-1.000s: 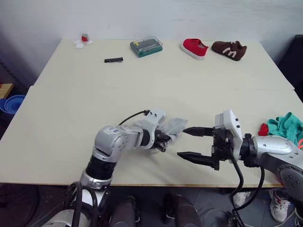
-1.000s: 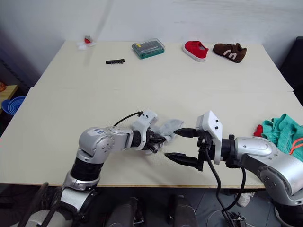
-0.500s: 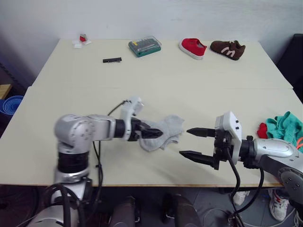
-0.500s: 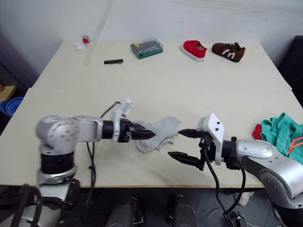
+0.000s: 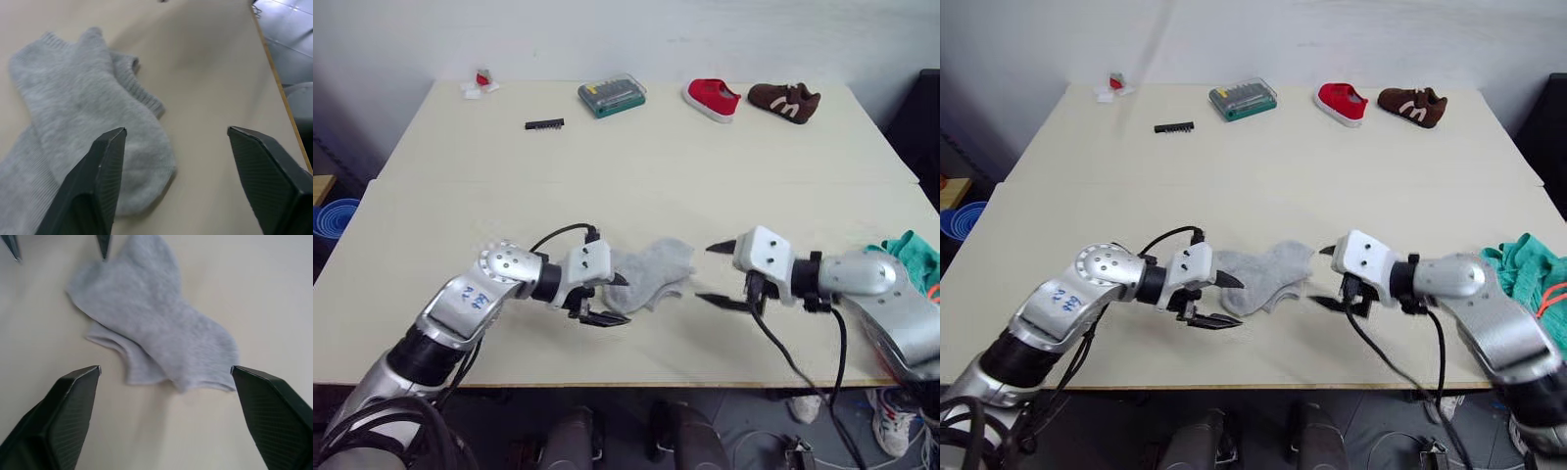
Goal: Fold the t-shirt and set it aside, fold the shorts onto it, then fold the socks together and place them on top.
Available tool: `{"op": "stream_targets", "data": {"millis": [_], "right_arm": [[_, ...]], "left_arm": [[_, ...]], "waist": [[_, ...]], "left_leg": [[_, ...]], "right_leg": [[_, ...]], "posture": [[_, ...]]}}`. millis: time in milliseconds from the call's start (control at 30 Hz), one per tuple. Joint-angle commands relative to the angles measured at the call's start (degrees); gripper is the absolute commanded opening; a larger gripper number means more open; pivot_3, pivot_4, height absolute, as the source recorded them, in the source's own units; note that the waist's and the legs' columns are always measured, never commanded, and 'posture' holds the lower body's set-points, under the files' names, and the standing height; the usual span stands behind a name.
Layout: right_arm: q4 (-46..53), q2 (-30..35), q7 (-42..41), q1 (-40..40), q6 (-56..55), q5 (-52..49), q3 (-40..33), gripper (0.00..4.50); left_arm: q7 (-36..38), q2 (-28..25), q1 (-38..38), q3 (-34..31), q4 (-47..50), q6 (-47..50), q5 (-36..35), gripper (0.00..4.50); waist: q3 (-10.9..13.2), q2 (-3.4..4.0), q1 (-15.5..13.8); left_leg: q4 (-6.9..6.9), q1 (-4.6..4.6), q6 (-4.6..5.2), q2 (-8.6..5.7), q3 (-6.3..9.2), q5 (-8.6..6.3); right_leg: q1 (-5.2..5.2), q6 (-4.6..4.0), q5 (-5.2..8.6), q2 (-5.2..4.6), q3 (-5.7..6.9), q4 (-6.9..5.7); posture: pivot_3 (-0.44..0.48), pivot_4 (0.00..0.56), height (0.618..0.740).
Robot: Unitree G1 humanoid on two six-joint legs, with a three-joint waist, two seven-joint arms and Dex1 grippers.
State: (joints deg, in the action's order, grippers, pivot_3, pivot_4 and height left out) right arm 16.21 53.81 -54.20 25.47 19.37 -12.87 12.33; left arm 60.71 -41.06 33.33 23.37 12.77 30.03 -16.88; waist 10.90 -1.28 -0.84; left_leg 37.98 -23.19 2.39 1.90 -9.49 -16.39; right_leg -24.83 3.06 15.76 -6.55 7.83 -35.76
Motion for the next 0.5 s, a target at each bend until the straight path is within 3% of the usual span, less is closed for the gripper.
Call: {"op": "stream_targets", "data": {"millis": [33, 67, 367, 433, 500], "right_arm": [[-5.55, -1.06, -3.62, 3.79, -9.95, 7.13, 3.72, 2.82], [-7.29, -1.54, -4.0, 4.71, -12.26, 8.94, 4.68, 2.5], [-21.75, -7.09, -4.94, 11.09, -26.89, 19.37, 8.61, 2.5], [-23.57, -8.57, -4.86, 11.79, -27.64, 19.88, 8.5, 2.46], [-25.23, -10.48, -4.27, 12.61, -28.22, 20.69, 8.5, 2.13]], "left_arm": [[0.7, 0.35, 1.4, 2.47, -2.35, -4.08, 5.94, 2.15], [0.45, 0.72, 1.55, 2.93, -3.19, -4.94, 7.31, 2.14], [0.2, 3.74, 0.0, 2.39, -6.94, -8.19, 12.01, 2.14], [-0.15, 4.26, -0.33, 1.77, -6.94, -7.12, 11.91, 1.8], [-0.2, 4.36, -0.44, 1.66, -7.35, -6.53, 12.57, 1.29]], "waist": [[0.0, 0.0, 0.05], [0.0, 0.0, 0.12], [0.0, 0.0, 0.94], [0.0, 0.0, 0.99], [0.0, 0.0, 1.0]], "left_leg": [[0.0, -0.01, -0.01, 0.0, -0.01, 0.01], [0.0, -0.01, -0.01, 0.01, -0.01, 0.03], [0.19, 0.01, 0.08, 0.0, -0.05, 0.09], [0.19, 0.03, 0.07, 0.01, -0.05, 0.09], [0.19, 0.02, 0.05, 0.02, -0.05, 0.1]], "right_leg": [[-0.04, -0.01, 0.01, 0.01, 0.0, -0.02], [-0.05, 0.0, 0.02, 0.03, 0.01, -0.04], [0.02, 0.13, -0.02, -0.01, -0.04, -0.18], [0.02, 0.12, -0.02, -0.01, -0.05, -0.21], [0.0, 0.12, -0.01, 0.0, -0.04, -0.23]], "posture": [[0.0, 0.15, 0.74], [0.0, 0.15, 0.74], [0.0, 0.15, 0.74], [0.0, 0.15, 0.74], [0.0, 0.15, 0.74]]}}
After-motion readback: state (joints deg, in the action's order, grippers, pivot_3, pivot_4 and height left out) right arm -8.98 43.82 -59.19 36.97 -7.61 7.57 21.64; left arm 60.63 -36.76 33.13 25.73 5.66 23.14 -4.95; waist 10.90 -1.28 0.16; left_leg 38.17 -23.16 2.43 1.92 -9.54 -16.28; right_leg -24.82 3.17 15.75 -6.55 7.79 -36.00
